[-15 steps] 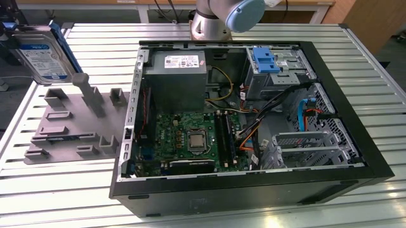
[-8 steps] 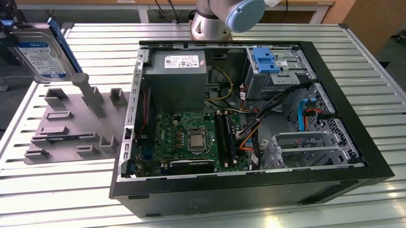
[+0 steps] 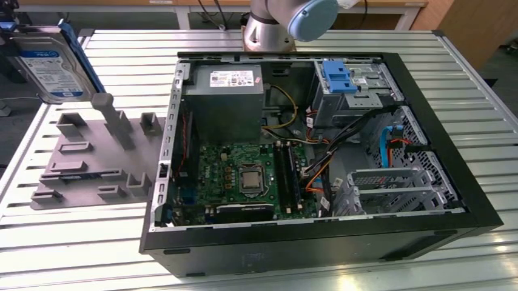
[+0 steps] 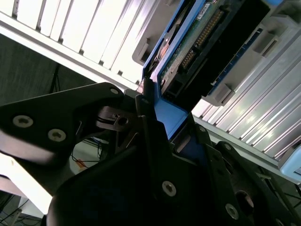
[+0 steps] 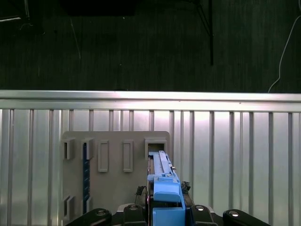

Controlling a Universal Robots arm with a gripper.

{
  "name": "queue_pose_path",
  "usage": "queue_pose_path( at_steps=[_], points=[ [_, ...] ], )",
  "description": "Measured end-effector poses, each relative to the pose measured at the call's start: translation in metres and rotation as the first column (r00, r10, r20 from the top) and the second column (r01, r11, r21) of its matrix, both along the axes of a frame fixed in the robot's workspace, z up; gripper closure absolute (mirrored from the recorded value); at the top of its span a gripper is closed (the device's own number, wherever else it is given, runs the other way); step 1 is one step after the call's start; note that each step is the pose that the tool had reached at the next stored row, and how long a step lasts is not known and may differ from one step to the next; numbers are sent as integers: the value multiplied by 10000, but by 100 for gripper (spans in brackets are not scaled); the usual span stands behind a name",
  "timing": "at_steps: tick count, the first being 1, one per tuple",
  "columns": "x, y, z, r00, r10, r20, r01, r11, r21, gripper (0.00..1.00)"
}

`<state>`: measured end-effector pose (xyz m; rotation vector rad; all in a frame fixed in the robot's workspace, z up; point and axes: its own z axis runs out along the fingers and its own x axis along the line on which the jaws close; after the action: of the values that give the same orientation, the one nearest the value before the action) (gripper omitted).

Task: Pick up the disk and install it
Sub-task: 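Pick up the disk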

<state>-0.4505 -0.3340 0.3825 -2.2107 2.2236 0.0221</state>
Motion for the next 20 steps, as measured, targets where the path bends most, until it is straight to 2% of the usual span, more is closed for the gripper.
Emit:
queue_pose_path(
  at_steps=[20],
  points=[
    [0,0,109,10000,0,0,0,10000,0,64]
  ],
)
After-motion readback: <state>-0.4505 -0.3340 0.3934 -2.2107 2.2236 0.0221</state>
